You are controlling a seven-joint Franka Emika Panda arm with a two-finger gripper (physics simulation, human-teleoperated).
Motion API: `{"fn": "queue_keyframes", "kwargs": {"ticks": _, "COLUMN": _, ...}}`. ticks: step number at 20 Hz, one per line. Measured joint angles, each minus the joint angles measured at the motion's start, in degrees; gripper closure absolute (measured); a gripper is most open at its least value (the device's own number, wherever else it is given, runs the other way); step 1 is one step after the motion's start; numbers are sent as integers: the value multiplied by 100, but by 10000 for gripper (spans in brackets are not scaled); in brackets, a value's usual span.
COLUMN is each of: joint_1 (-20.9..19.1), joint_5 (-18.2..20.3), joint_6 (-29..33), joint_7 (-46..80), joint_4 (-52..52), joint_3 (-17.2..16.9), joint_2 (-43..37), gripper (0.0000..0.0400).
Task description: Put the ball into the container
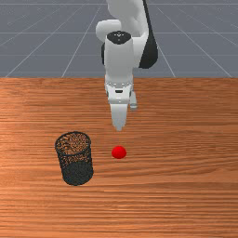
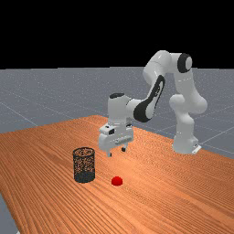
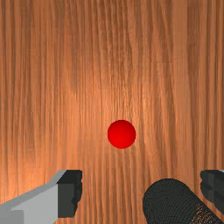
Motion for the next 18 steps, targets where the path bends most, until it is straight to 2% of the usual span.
{"fn": "queue_keyframes", "kwargs": {"ticks": 1, "joint_1": 0, "joint_5": 0, "joint_6": 0, "joint_7": 0, "joint_4": 0, "joint_3": 0, "joint_2": 0, "gripper": 157}}
{"fn": "queue_keyframes", "kwargs": {"ticks": 2, "joint_1": 0, "joint_5": 0, "joint_6": 0, "joint_7": 0, "joint_4": 0, "joint_3": 0, "joint_2": 0, "gripper": 252}}
{"fn": "queue_keyframes", "kwargs": {"ticks": 3, "joint_1": 0, "joint_5": 0, "joint_6": 0, "joint_7": 0, "joint_4": 0, "joint_3": 0, "joint_2": 0, "gripper": 310}}
{"fn": "queue_keyframes", "kwargs": {"ticks": 4, "joint_1": 0, "joint_5": 0, "joint_6": 0, "joint_7": 0, "joint_4": 0, "joint_3": 0, "joint_2": 0, "gripper": 346}}
{"fn": "queue_keyframes", "kwargs": {"ticks": 6, "joint_1": 22, "joint_5": -56, "joint_6": -225, "joint_7": 47, "joint_4": 28, "joint_3": -20, "joint_2": -106, "gripper": 380}}
{"fn": "queue_keyframes", "kwargs": {"ticks": 10, "joint_1": -14, "joint_5": 47, "joint_6": -936, "joint_7": -40, "joint_4": 294, "joint_3": 10, "joint_2": -568, "gripper": 397}}
{"fn": "queue_keyframes", "kwargs": {"ticks": 12, "joint_1": -6, "joint_5": -7, "joint_6": -1253, "joint_7": -93, "joint_4": 1237, "joint_3": 14, "joint_2": -39, "gripper": 399}}
{"fn": "queue_keyframes", "kwargs": {"ticks": 14, "joint_1": -10, "joint_5": -6, "joint_6": -1448, "joint_7": -93, "joint_4": 1521, "joint_3": 13, "joint_2": 108, "gripper": 400}}
{"fn": "queue_keyframes", "kwargs": {"ticks": 16, "joint_1": 1, "joint_5": -2, "joint_6": -1878, "joint_7": -26, "joint_4": 2329, "joint_3": 4, "joint_2": 547, "gripper": 400}}
{"fn": "queue_keyframes", "kwargs": {"ticks": 18, "joint_1": -1, "joint_5": -3, "joint_6": -1692, "joint_7": -26, "joint_4": 2302, "joint_3": 4, "joint_2": 727, "gripper": 400}}
